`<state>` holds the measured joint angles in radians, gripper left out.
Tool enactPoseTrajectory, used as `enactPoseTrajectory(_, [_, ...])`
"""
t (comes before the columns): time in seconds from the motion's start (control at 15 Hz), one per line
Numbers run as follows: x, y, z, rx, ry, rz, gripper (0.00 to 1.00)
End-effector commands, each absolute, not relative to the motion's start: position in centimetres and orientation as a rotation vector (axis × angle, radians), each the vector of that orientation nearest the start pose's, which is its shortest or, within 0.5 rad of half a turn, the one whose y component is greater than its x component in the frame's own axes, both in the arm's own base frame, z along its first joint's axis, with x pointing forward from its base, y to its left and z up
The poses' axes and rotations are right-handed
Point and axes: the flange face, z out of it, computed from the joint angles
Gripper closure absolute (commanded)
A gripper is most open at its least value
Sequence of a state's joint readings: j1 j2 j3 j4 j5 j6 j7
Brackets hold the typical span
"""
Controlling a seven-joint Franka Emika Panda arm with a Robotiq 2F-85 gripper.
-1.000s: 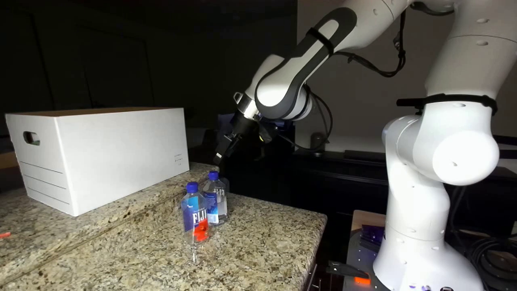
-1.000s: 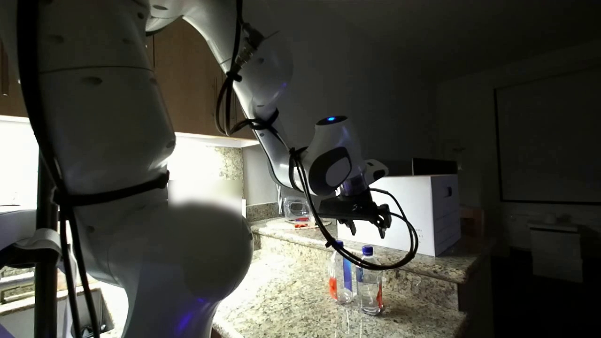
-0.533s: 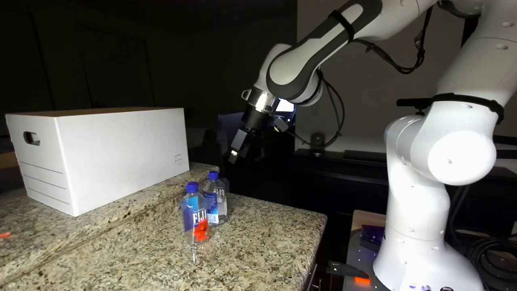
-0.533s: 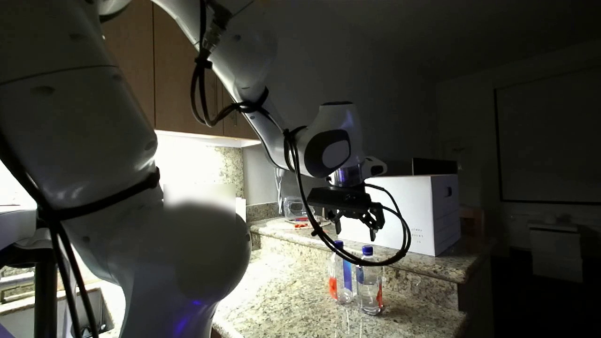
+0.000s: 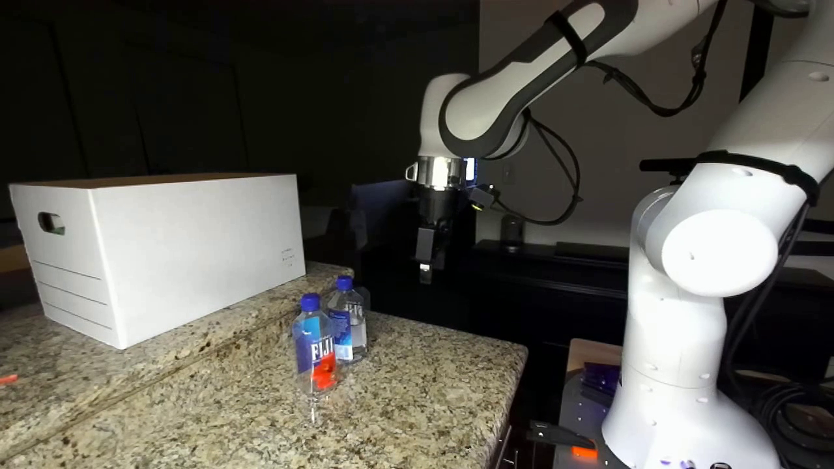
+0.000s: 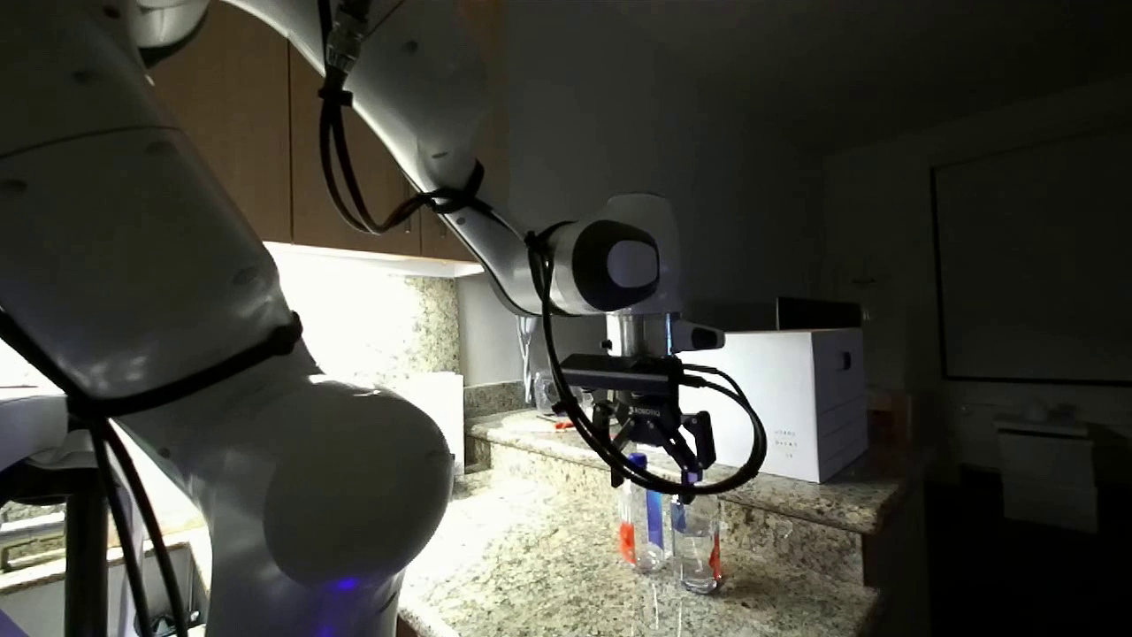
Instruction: Pick up the bottles from the box and put them on the counter
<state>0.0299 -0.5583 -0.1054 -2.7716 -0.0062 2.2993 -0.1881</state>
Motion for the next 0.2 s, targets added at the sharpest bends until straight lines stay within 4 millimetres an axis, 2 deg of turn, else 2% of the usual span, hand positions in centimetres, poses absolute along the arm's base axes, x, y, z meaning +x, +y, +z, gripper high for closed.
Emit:
enactPoseTrajectory(0.0, [35.48, -2.27, 37.88, -3.107, -0.193, -0.112, 0.0])
enactPoseTrajectory(0.13, [35.49, -2.11, 37.62, -3.114, -0.192, -0.095, 0.0])
